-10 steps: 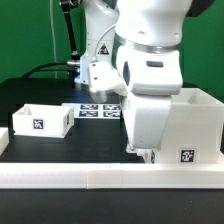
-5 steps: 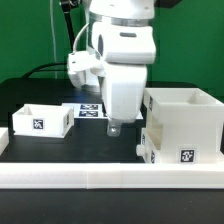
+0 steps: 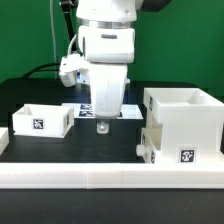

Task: Assemble drawer

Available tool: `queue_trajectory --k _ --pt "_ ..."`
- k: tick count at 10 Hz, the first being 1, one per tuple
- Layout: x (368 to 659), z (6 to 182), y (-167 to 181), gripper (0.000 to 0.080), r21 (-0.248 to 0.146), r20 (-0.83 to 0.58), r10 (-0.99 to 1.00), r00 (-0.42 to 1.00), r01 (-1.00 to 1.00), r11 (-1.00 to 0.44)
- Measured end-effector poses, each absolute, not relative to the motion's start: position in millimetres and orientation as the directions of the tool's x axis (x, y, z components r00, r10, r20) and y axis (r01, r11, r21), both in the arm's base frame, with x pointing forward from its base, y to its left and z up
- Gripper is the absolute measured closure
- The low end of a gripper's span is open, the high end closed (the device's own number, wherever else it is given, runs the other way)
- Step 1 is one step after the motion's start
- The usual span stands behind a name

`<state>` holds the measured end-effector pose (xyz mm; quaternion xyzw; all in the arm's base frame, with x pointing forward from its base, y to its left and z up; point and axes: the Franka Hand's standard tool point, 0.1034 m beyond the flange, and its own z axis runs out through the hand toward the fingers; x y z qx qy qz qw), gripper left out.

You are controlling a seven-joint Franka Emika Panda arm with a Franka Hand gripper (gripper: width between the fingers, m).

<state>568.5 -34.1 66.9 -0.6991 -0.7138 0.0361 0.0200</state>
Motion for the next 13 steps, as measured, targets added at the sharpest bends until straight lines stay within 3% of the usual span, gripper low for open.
queue_trajectory --k 1,2,3,5,10,12,13 --pt "565.6 69.2 -48.1 0.0151 0.014 -0.009 0.999 0.042 0.999 -0.042" --pt "546.7 70.8 -58.8 0.0151 0.038 -0.012 0.990 0.140 0.990 -0.139" --pt "537.4 73.4 -67.4 0.0151 0.099 -0.008 0.987 0.158 0.983 -0.156" --pt "516.6 75.3 -86.6 0.0151 0.154 -0.011 0.988 0.155 0.976 -0.151" --pt "507.4 73.9 -97.2 0.0151 0.159 -0.004 0.980 0.199 0.968 -0.196" --pt "505.3 76.6 -105.9 0.0151 0.192 0.052 0.894 0.445 0.874 -0.447" --pt "495.7 75.4 -113.6 0.0151 0.190 0.073 0.827 0.557 0.807 -0.560"
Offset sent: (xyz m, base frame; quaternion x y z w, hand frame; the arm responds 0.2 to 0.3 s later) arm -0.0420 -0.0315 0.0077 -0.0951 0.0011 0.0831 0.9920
